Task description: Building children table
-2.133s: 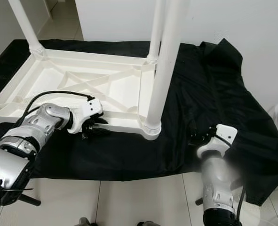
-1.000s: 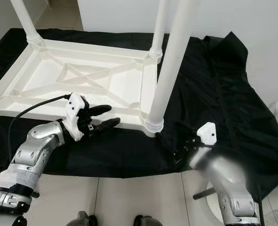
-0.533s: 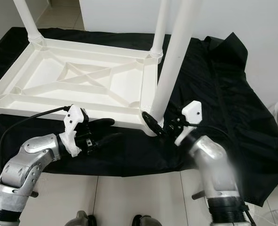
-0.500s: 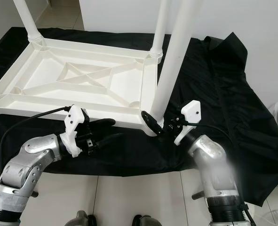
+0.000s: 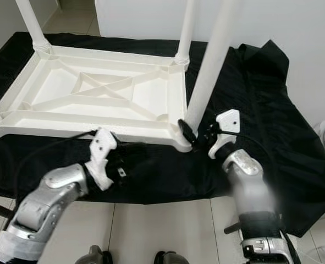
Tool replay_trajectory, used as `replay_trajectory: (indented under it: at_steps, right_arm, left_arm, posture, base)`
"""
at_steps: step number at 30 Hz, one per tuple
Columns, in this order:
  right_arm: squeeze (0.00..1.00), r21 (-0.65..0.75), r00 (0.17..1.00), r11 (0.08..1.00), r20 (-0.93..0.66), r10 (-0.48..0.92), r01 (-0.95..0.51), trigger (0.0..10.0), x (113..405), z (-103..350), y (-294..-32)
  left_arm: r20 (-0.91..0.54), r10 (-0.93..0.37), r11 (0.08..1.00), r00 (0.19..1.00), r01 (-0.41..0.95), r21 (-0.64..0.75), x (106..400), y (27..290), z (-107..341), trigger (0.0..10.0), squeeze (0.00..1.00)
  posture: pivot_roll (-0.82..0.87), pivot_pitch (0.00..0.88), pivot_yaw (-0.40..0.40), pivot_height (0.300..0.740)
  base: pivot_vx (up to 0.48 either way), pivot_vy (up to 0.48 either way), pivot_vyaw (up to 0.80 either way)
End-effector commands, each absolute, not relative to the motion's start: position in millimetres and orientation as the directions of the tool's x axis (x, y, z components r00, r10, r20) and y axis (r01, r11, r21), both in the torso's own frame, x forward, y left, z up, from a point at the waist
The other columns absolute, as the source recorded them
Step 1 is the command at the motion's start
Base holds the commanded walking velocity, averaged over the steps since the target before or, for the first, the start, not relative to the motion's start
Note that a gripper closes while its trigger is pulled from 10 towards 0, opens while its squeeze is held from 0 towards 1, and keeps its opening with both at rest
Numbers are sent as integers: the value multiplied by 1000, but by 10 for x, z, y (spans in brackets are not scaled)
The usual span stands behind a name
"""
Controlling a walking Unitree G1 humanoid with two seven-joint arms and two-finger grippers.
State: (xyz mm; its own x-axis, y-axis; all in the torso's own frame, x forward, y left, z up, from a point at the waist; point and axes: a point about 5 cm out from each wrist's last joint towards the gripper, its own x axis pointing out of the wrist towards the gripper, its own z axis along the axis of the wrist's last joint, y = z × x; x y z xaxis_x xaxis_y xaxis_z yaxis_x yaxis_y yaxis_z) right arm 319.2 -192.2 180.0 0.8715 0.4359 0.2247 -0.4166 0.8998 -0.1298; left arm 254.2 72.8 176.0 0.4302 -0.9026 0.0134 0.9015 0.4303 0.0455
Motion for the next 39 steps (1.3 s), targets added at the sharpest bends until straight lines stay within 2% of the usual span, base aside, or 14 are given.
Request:
replay_trajectory:
  at_steps: [1,7,8,10,11,12,13,21,22,23,24,29,39]
  right_arm:
    - [0,-117,902,928,218,372,-354,10000,3216,1751,-2038]
    - [0,-126,916,939,213,341,-320,10000,3273,1706,-2097]
    - [0,-132,917,938,208,341,-319,5804,3277,1694,-2099]
    - [0,-131,915,936,204,347,-325,5804,3290,1679,-2097]
    - [0,-134,915,934,199,352,-330,2353,3299,1671,-2092]
    - [0,-137,914,933,194,355,-334,2353,3305,1664,-2089]
    - [0,-140,913,930,187,361,-339,0,3308,1651,-2079]
    - [0,-140,918,929,161,363,-343,0,3331,1574,-2047]
    - [0,-140,920,931,158,358,-338,2392,3347,1554,-2037]
    - [0,-140,920,931,158,358,-338,2392,3347,1554,-2037]
    - [0,-133,924,934,152,351,-332,10000,3363,1540,-2023]
    - [0,-99,947,953,125,297,-286,10000,3417,1500,-1986]
    - [0,33,997,999,79,17,-20,10000,3395,1427,-1937]
  left_arm:
    - [5,-906,422,422,905,51,2511,658,1761,10000,0]
    - [-1,-881,472,473,880,49,2585,520,1751,10000,0]
    - [0,-875,483,484,874,49,2598,506,1753,10000,0]
    - [1,-867,498,499,866,35,2618,478,1748,10000,0]
    - [-4,-866,500,500,866,30,2622,469,1738,10000,0]
    - [-7,-866,500,500,866,28,2624,462,1731,10000,0]
    - [-13,-863,504,505,863,30,2626,461,1720,10000,0]
    - [2,-840,542,542,840,13,2671,480,1712,10000,0]
    - [1,-833,553,553,833,7,2692,478,1702,10000,0]
    - [1,-833,553,553,833,7,2692,478,1702,10000,0]
    - [1,-831,556,556,831,7,2700,468,1695,10000,0]
    - [-2,-825,564,564,825,12,2708,420,1671,10000,0]
    - [8,-807,590,590,807,10,2739,389,1659,10000,0]
  posture:
    - [1,123,-44,740]
    - [-6,120,-43,740]
    - [-6,120,-43,740]
    - [-12,120,-41,740]
    - [-15,120,-41,740]
    - [-15,120,-41,740]
    - [-16,121,-41,740]
    - [-15,124,-44,740]
    - [-16,124,-44,740]
    - [-16,124,-44,740]
    - [-17,125,-44,740]
    - [-18,124,-47,740]
    - [-27,126,-49,740]
  base:
    - [0,0,0]
    - [0,0,0]
    - [0,0,0]
    - [0,0,0]
    - [0,0,0]
    - [0,0,0]
    - [0,0,0]
    - [0,0,0]
    - [0,0,0]
    - [0,0,0]
    - [0,0,0]
    - [0,0,0]
    - [0,0,0]
